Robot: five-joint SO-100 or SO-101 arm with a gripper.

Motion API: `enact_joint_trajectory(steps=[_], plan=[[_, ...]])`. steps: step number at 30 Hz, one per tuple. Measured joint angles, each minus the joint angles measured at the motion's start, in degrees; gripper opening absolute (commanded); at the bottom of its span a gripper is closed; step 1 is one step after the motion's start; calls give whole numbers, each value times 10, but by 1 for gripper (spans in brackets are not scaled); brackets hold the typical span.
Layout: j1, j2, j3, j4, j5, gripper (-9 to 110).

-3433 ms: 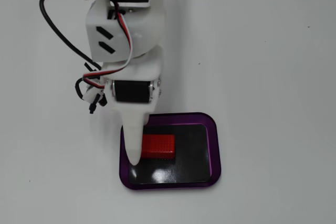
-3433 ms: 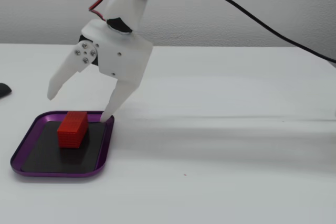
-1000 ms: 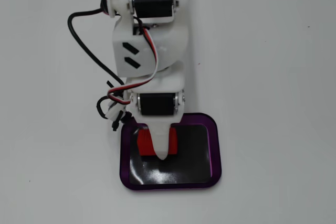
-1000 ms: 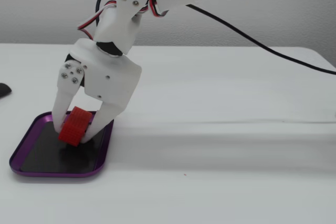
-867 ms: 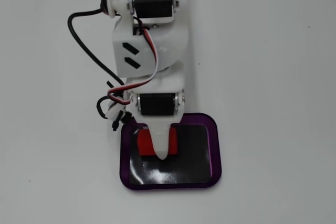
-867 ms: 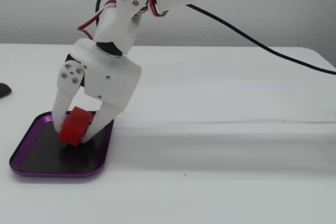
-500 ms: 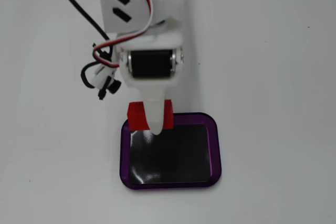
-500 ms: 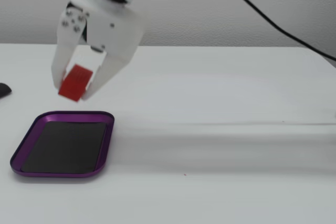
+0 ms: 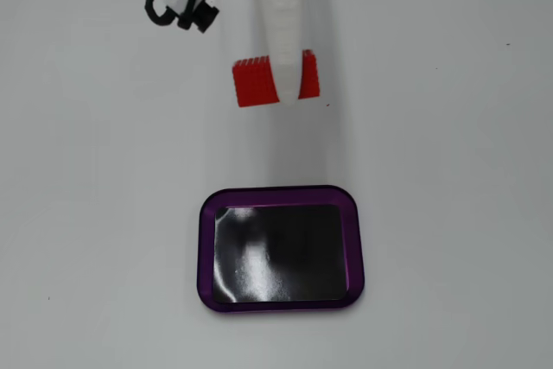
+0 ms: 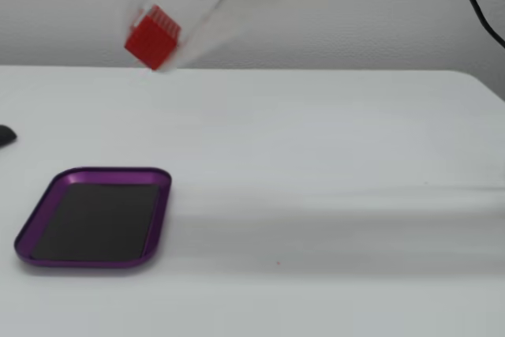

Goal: Remove the cube from the box.

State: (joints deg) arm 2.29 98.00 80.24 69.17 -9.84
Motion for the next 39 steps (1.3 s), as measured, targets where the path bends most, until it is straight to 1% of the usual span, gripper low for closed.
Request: enact_joint_trajectory(steps=[3,7,11,15,21,30,39], plan=[[-3,35,146,-79,0,0],[-8,64,295,-156,0,0],[-1,77,393,-204,0,0],[-3,77,454,-247,0,0],[-8,79,488,-286,0,1],[-8,83,490,-286,0,16],[-6,84,490,-273,0,17]])
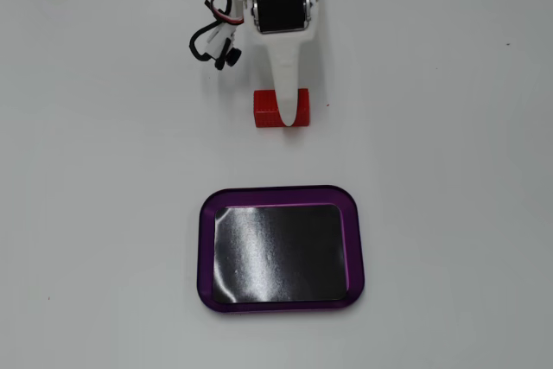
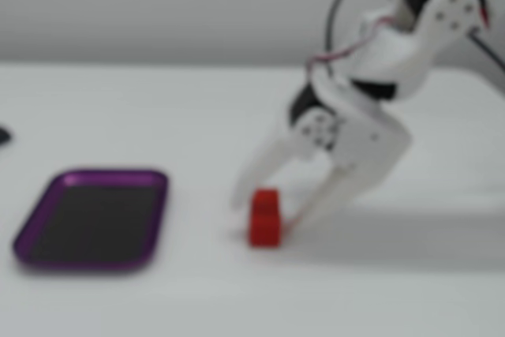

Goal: Remove the cube from the box.

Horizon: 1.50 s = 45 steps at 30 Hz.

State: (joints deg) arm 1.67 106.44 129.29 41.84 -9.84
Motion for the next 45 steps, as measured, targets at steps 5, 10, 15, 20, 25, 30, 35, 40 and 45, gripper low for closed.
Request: enact_joint_trajectory(steps=[5,10,15,20,25,30,35,40,45], plan=[[6,40,-46,63,0,17],[6,145,-120,142,0,17],[0,272,-142,192,1,17],[6,413,-89,201,57,17],[9,558,28,202,83,17],[10,712,179,184,83,17],[6,822,326,171,83,17],[4,822,372,168,83,17],[7,822,377,168,83,7]])
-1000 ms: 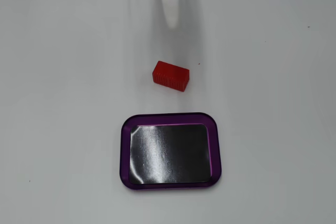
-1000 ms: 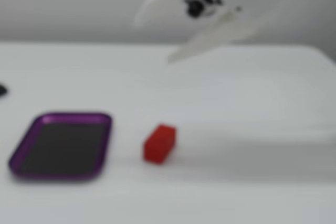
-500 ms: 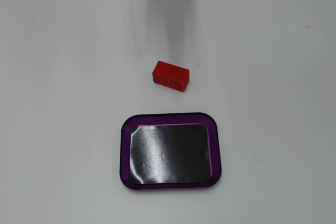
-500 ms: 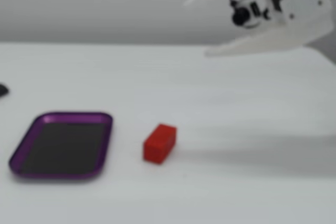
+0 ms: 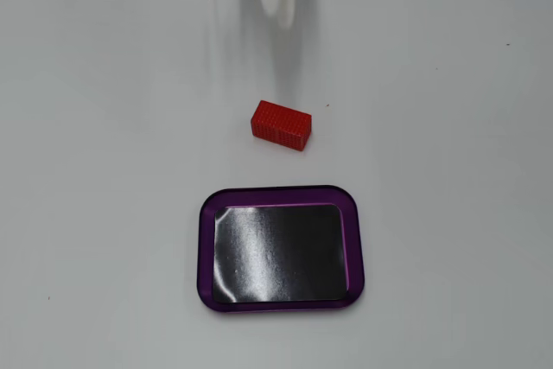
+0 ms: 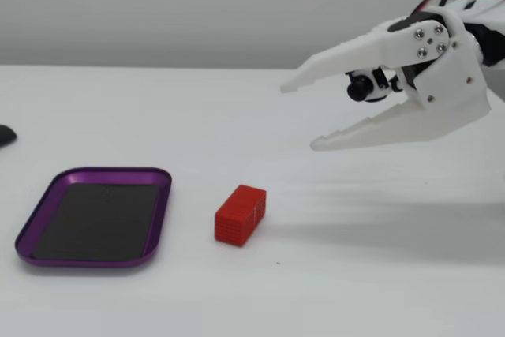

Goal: Remove the cube from the box.

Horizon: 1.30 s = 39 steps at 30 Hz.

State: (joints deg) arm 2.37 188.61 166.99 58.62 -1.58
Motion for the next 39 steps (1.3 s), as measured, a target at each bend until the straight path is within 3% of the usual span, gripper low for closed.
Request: enact_joint_trajectory(steps=[2,39], plan=[[0,0,0,4,-10,-2],[0,0,0,16,-42,0]])
